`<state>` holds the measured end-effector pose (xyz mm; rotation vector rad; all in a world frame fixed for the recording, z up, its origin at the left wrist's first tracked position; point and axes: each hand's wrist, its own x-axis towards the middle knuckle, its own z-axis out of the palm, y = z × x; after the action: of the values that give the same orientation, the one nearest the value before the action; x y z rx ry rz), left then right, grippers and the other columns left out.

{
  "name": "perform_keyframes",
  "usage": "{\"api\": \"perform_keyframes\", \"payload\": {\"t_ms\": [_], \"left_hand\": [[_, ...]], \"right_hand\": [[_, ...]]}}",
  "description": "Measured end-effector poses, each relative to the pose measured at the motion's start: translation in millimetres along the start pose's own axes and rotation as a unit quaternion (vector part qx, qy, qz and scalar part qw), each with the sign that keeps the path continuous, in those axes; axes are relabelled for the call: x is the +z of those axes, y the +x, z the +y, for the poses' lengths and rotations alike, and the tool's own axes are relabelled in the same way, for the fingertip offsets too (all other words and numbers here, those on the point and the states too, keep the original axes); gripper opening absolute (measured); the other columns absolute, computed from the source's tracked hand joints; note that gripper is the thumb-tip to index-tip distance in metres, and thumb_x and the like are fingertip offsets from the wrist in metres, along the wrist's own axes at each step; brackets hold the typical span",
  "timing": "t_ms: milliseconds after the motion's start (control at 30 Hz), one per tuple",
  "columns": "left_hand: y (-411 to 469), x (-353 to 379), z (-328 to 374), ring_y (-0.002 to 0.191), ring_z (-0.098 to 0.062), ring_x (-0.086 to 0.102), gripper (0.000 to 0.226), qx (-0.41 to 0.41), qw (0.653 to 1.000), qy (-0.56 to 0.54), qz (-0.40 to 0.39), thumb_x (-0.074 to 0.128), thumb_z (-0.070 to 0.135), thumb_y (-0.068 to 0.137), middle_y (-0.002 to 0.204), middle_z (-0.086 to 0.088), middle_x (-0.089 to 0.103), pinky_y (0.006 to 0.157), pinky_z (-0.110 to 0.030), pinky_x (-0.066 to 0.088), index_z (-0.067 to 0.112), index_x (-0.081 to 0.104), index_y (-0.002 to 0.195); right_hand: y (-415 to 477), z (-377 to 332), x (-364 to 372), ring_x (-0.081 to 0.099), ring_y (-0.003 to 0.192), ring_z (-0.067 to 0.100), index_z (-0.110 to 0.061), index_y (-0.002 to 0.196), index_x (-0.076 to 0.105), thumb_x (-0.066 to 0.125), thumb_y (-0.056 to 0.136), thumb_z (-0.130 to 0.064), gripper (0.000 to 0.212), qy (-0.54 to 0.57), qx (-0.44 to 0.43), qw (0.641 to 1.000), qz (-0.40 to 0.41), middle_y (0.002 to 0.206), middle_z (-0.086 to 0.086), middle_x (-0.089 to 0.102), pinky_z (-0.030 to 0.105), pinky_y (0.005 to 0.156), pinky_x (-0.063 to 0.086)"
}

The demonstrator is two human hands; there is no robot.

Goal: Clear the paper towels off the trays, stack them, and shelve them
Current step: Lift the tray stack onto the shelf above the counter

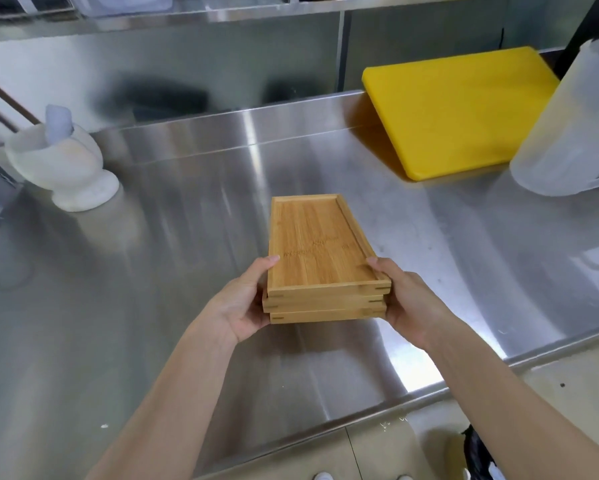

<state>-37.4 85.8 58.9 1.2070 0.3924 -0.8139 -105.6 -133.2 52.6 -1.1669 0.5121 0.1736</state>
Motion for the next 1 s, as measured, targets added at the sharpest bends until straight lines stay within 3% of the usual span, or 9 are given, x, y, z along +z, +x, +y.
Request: {"api": "perform_keyframes", "payload": {"t_ms": [233, 367, 600, 700, 767, 1000], "left_hand": [[-1.9, 5.8, 48.1, 0.084, -0.024, 0.066, 0.046, 0.062, 0.998, -0.020, 0.017, 0.068, 0.039, 0.073, 0.102, -0.013, 0.071, 0.068, -0.036, 0.054, 0.010, 0.064, 0.110], [1.4, 9.6, 99.9, 0.085, -0.025, 0.066, 0.045, 0.123, 0.992, -0.029, 0.027, 0.070, 0.037, 0.073, 0.103, -0.013, 0.071, 0.075, -0.039, 0.054, 0.010, 0.065, 0.109], [17.9, 29.8, 225.8, 0.083, -0.024, 0.066, 0.046, 0.211, 0.977, -0.002, 0.031, 0.069, 0.042, 0.073, 0.097, -0.011, 0.070, 0.061, -0.033, 0.055, 0.013, 0.064, 0.108], [40.2, 41.4, 280.2, 0.084, -0.024, 0.065, 0.048, 0.233, 0.971, -0.017, 0.041, 0.070, 0.040, 0.073, 0.099, -0.010, 0.068, 0.069, -0.035, 0.054, 0.011, 0.063, 0.110], [58.5, 47.7, 312.8, 0.081, -0.023, 0.065, 0.045, 0.242, 0.968, -0.035, 0.051, 0.071, 0.039, 0.073, 0.094, -0.008, 0.069, 0.066, -0.034, 0.054, 0.011, 0.064, 0.107], [135.7, 51.3, 403.0, 0.086, -0.027, 0.066, 0.047, 0.235, 0.967, -0.051, 0.086, 0.075, 0.039, 0.070, 0.096, -0.013, 0.069, 0.056, -0.034, 0.053, 0.015, 0.061, 0.107]], "right_hand": [[31.4, -43.3, 23.3, 0.069, 0.067, 0.016, -0.002, 0.089, 0.068, 0.062, 0.081, -0.033, 0.033, -0.018, -0.024, 1.000, -0.005, 0.071, 0.006, 0.072, 0.028, 0.059, 0.054], [60.2, -89.4, 48.0, 0.070, 0.065, 0.016, -0.002, 0.095, 0.066, 0.062, 0.081, -0.033, 0.034, -0.016, -0.057, 0.998, -0.032, 0.072, 0.006, 0.074, 0.025, 0.052, 0.054], [130.5, -196.6, 96.2, 0.071, 0.066, 0.013, -0.012, 0.097, 0.065, 0.063, 0.081, -0.036, 0.029, -0.022, -0.138, 0.988, -0.072, 0.068, -0.001, 0.076, 0.024, 0.050, 0.054], [166.4, -246.0, 113.6, 0.068, 0.059, 0.014, -0.008, 0.087, 0.066, 0.066, 0.077, -0.034, 0.027, -0.024, -0.162, 0.983, -0.077, 0.060, -0.001, 0.072, 0.029, 0.058, 0.053], [191.9, -275.4, 124.0, 0.066, 0.060, 0.017, -0.006, 0.082, 0.067, 0.067, 0.077, -0.031, 0.026, -0.023, -0.169, 0.982, -0.080, 0.059, 0.002, 0.070, 0.032, 0.064, 0.054], [291.0, -338.9, 151.1, 0.066, 0.081, 0.022, -0.008, 0.097, 0.063, 0.064, 0.081, -0.030, 0.026, -0.032, -0.149, 0.984, -0.094, 0.085, 0.009, 0.070, 0.032, 0.061, 0.052]]}}
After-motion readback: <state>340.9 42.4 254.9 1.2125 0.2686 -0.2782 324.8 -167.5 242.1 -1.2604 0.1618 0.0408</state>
